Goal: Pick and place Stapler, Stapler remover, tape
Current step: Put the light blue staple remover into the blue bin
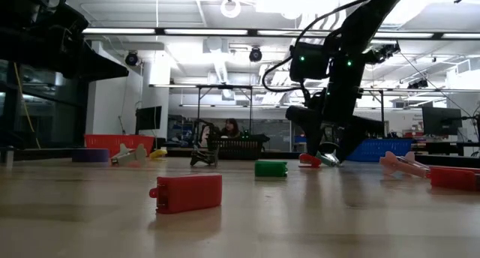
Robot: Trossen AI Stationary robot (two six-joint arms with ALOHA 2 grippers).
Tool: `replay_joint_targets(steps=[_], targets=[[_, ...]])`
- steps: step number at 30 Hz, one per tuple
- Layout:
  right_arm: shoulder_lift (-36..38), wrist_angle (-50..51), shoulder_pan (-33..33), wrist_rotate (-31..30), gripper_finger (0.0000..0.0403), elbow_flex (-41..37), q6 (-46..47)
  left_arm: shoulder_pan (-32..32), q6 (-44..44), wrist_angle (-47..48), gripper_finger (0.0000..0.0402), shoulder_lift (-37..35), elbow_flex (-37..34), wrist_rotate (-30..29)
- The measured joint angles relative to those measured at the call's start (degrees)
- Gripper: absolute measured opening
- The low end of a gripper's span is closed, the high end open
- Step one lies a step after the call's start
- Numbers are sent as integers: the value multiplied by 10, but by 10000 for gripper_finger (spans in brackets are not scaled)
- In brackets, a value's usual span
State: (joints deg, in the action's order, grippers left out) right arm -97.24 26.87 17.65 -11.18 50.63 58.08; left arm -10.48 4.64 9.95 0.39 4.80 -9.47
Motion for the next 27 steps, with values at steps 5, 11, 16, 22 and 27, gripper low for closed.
replay_joint_targets(steps=[5, 11, 16, 22, 27], targets=[[0, -1, 0, 11, 243, 0, 0, 0, 0, 0, 138, 0, 0, 0], [0, -2, 2, 17, 173, 0, -12, 0, 0, 0, 138, 0, 0, 0], [1, -8, 8, 38, 123, 0, -27, 0, 0, 0, 138, 0, 0, 0], [10, 5, 23, 61, 92, 11, -56, 0, 0, 0, 138, 0, 0, 0], [44, 58, 57, 47, 95, 34, -82, 0, 0, 0, 138, 0, 0, 0]])
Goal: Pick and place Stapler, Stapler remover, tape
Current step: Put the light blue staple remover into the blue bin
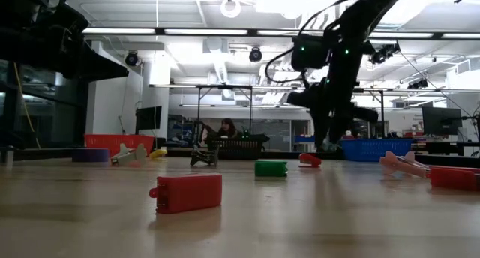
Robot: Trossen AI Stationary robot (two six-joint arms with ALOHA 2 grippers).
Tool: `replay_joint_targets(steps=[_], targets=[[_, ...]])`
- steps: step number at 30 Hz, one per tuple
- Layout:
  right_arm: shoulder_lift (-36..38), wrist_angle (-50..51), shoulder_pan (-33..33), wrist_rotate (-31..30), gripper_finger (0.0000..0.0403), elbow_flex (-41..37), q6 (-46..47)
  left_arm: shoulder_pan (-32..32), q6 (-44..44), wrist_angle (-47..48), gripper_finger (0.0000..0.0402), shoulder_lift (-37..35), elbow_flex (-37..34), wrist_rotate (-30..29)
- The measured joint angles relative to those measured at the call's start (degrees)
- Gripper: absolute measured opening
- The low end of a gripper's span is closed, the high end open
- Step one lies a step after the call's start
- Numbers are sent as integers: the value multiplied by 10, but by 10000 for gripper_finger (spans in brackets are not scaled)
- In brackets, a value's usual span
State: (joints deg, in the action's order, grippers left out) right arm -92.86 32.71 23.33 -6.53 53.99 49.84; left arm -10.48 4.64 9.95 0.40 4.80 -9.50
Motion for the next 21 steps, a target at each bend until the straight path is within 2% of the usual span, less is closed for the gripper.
replay_joint_targets(steps=[9, 21], targets=[[55, 111, 125, -80, 98, 39, -104, 0, 0, 0, 138, 0, 0, 0], [53, 101, 301, -127, 98, 40, -213, 0, 0, 0, 138, 0, 0, 0]])
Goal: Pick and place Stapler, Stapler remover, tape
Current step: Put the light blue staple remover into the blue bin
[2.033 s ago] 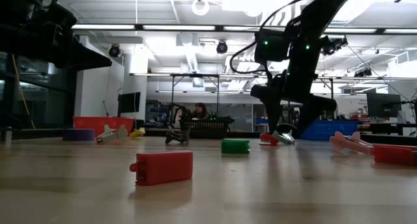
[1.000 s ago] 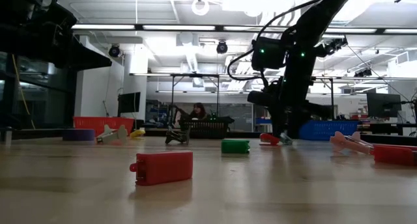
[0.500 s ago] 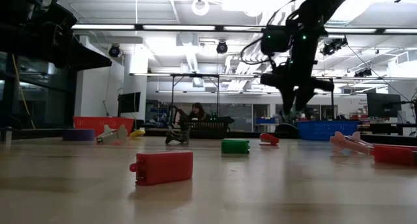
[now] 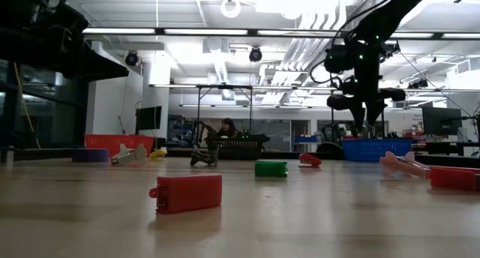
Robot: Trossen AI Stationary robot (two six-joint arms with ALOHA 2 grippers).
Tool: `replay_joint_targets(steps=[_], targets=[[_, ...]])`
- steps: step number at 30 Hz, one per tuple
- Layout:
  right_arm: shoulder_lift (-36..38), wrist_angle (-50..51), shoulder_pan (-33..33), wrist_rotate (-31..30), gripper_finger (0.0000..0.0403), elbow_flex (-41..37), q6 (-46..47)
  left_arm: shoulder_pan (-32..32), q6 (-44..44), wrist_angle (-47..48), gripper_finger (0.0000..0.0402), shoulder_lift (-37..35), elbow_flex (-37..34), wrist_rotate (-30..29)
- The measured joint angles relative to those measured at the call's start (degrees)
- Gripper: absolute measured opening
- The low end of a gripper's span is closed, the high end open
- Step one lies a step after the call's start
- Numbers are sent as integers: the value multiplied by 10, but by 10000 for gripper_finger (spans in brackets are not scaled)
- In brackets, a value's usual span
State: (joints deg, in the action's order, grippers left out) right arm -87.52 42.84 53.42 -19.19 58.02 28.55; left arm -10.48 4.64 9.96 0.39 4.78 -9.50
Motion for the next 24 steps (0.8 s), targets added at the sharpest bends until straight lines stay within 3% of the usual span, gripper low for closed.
replay_joint_targets(steps=[12, 24], targets=[[-61, -49, 33, 46, 104, 0, -42, 0, 0, 0, 138, 0, 0, 0], [-67, -61, 40, 46, 188, 0, -42, 0, 0, 0, 138, 0, 0, 0]])
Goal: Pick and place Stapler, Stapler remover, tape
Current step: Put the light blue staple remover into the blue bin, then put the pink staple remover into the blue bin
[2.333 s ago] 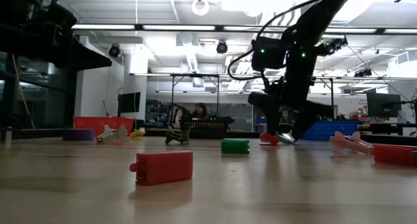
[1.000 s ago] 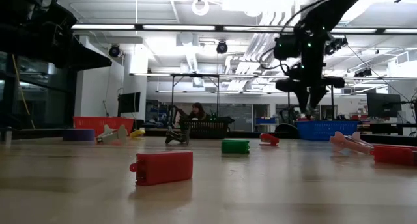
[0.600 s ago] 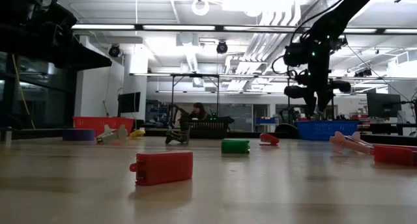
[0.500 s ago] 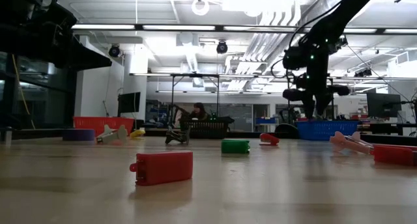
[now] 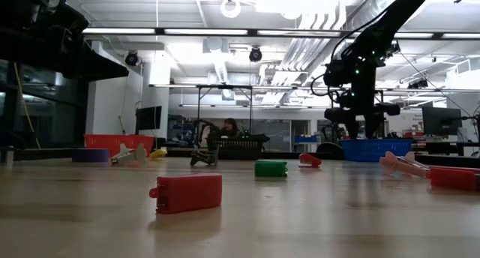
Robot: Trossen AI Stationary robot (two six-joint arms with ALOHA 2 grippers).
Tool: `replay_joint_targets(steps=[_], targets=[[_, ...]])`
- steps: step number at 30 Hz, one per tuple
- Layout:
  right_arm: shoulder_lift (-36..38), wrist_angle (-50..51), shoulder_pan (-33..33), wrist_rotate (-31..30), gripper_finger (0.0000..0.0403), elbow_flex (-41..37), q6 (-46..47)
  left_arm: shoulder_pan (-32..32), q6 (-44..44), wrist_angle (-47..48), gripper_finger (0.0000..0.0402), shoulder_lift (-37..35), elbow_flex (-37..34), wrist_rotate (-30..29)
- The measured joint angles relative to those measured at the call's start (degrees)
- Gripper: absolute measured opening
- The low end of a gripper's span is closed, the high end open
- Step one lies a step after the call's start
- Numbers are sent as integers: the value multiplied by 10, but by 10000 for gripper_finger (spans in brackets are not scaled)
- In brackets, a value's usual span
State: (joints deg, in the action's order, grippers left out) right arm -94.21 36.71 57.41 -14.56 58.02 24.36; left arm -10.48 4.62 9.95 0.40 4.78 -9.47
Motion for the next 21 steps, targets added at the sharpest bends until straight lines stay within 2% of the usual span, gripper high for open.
replay_joint_targets(steps=[14, 21], targets=[[2, 6, -3, -17, 255, 0, 12, 0, 0, 0, 138, 0, 0, 0], [32, 12, -9, -20, 266, 0, 11, 0, 0, 0, 138, 0, 0, 0]])
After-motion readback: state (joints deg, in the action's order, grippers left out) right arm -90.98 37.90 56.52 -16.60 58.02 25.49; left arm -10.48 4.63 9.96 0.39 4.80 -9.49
